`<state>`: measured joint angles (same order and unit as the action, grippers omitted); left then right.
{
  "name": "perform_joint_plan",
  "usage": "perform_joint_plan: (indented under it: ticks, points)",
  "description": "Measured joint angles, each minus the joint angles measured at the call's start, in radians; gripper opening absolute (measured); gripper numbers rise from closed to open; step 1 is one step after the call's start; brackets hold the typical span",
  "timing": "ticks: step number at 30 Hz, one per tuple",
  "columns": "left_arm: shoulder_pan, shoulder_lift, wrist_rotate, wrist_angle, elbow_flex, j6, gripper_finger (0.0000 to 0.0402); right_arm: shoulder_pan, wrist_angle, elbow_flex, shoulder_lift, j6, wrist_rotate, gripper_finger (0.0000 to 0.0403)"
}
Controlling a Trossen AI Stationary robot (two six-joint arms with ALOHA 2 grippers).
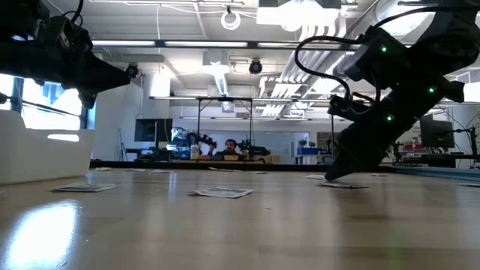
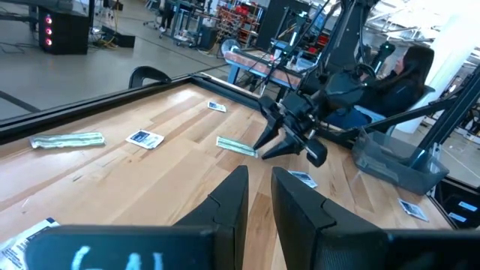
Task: Pick & Place First Aid Supplies
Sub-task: Put the green bandage pack into the black bin
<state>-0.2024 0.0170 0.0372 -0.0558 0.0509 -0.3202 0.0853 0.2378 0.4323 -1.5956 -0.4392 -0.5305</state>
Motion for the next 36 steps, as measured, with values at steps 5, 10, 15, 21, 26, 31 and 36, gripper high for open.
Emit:
perform_joint_plan:
  ticks: [5,10,15,21,26,31,36]
  points:
    - [0.0,0.0,0.0,0.0,0.0,0.0,0.006,-0.014,0.015,0.019,-0.003,0.096,0.024,0.0123]
    - [0.0,0.0,0.0,0.0,0.0,0.0,0.006,-0.063,0.021,0.023,-0.008,0.091,0.094,0.0122]
    - [0.0,0.0,0.0,0.0,0.0,0.0,0.006,-0.106,0.031,0.026,-0.042,0.079,0.121,0.0121]
    - [0.0,0.0,0.0,0.0,0.0,0.0,0.006,-0.138,0.038,0.029,-0.072,0.071,0.165,0.0115]
    - [0.0,0.0,0.0,0.0,0.0,0.0,0.006,-0.138,0.026,0.029,-0.073,0.034,0.175,0.0085]
    - [0.0,0.0,0.0,0.0,0.0,0.0,0.006,-0.132,0.027,0.029,-0.075,0.003,0.155,0.0035]
    - [0.0,0.0,0.0,0.0,0.0,0.0,0.006,-0.111,0.022,0.027,-0.067,-0.016,0.14,0.0008]
